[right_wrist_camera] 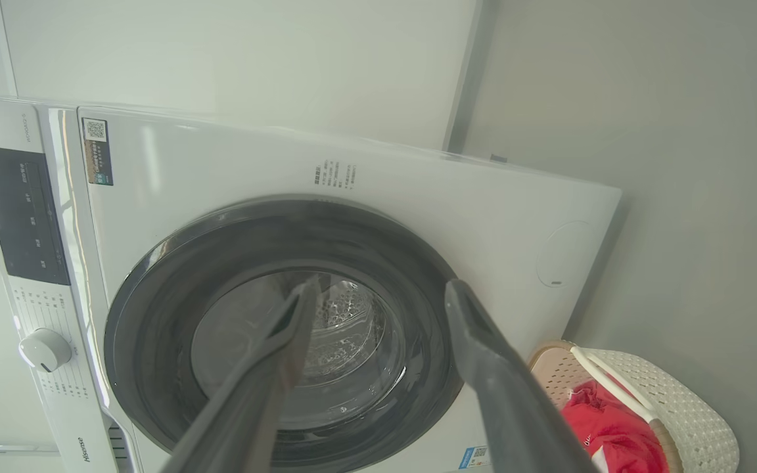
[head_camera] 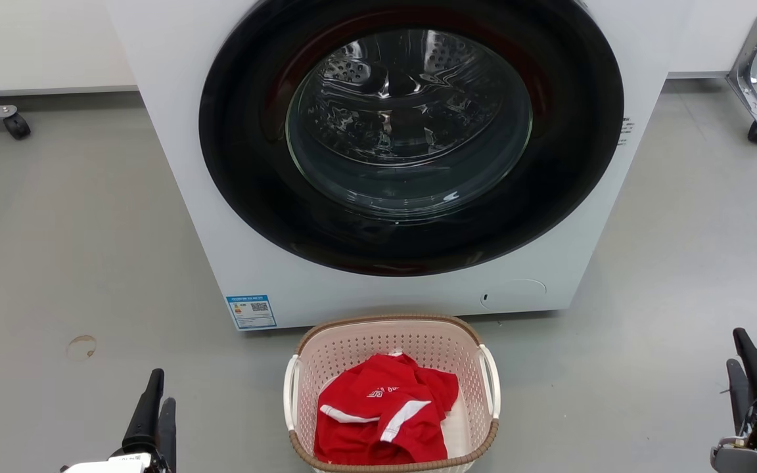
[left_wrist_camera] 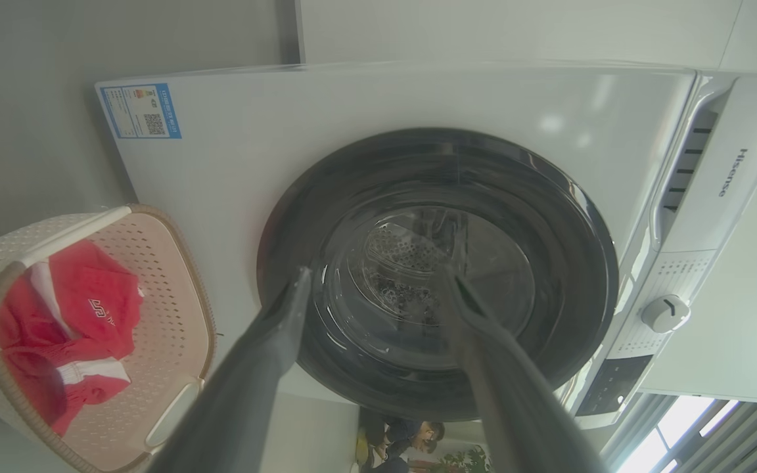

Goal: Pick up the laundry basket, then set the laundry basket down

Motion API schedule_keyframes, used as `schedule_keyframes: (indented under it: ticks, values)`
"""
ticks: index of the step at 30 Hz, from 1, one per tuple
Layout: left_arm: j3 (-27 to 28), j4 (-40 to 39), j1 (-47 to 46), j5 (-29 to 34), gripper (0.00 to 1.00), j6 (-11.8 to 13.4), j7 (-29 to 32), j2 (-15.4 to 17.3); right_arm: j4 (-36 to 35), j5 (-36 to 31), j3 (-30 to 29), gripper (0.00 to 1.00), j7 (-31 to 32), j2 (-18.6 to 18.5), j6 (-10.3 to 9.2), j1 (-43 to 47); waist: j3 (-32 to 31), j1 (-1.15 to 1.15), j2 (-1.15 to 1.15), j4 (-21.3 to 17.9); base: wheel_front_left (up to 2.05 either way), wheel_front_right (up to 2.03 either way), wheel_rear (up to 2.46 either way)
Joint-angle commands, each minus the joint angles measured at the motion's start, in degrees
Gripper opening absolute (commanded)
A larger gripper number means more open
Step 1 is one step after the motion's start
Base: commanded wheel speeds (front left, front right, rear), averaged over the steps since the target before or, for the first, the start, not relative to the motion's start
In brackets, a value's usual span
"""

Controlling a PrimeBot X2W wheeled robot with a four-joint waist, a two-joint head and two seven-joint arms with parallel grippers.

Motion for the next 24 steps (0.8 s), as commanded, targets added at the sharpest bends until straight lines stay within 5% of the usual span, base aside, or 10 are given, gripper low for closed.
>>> schedule_keyframes:
  ticks: [1,12,24]
  values:
    - [-0.04,-1.98,-1.63,0.33,1.00,-0.06,-0.38,0.61,-1.94,-0.73,0.46,1.00,-0.75,-1.59,0.08,-2.07,0.04,0.03,0.00,0.00,0.00,0.00,0.00]
    - [-0.75,-3.22,-1.06,1.41,1.00,-0.12,-2.26,0.87,-2.87,-2.45,3.06,1.00,-2.68,-2.14,0.10,-2.48,0.21,-0.02,0.00,-0.06,0.00,0.00,0.00]
    - [-1.13,-4.24,-0.48,11.62,1.00,1.34,-4.34,1.20,-2.93,-13.01,4.10,1.00,-4.72,-2.19,0.13,-2.86,0.26,-0.02,0.00,-0.12,0.00,0.00,0.00]
